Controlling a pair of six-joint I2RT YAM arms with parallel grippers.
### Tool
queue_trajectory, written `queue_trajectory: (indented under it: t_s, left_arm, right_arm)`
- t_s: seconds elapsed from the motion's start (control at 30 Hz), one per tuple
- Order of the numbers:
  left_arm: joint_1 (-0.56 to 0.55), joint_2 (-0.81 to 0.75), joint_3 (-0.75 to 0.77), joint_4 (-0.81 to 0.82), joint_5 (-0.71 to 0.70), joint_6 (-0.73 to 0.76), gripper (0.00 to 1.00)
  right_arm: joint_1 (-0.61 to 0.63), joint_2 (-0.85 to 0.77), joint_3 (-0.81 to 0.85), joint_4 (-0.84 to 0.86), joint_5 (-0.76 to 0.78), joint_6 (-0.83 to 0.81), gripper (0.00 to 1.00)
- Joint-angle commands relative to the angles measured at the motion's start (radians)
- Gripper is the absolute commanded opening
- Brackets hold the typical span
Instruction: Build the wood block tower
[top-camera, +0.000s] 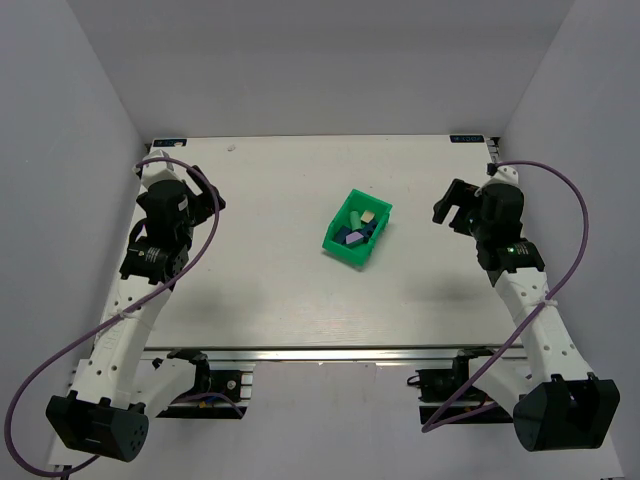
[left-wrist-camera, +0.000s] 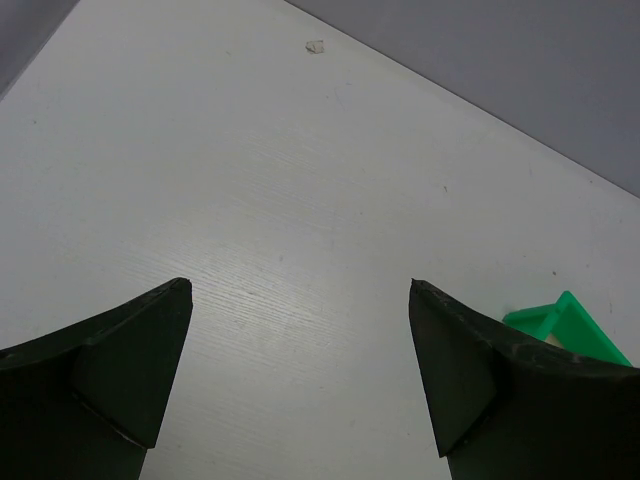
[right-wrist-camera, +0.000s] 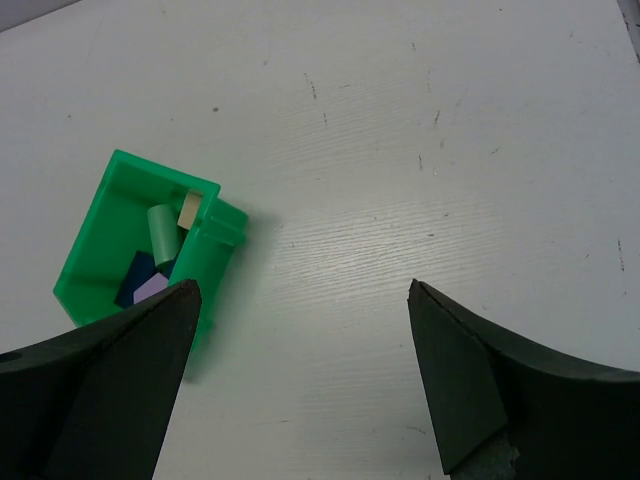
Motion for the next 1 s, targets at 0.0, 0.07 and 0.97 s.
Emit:
queue_trajectory:
  t_s: [0.0, 0.07, 0.97]
  left_arm:
    - [-0.001, -0.013, -0.001, 0.002, -0.005, -0.004, 0.98]
    - [-0.001, -0.010, -0.006, 0.005, 0.006, -0.004, 0.98]
    - [-0.001, 0.049, -0.070, 0.042, 0.041, -0.013, 0.98]
  right_arm:
    - [-0.001, -0.005, 0.019, 0.029, 0.017, 0.049, 0.89]
    - [-0.001, -0.001, 0.018, 0.024, 0.005, 0.019, 0.89]
    - [0.335, 0.694, 0.352, -0.077, 0.002, 0.274, 0.80]
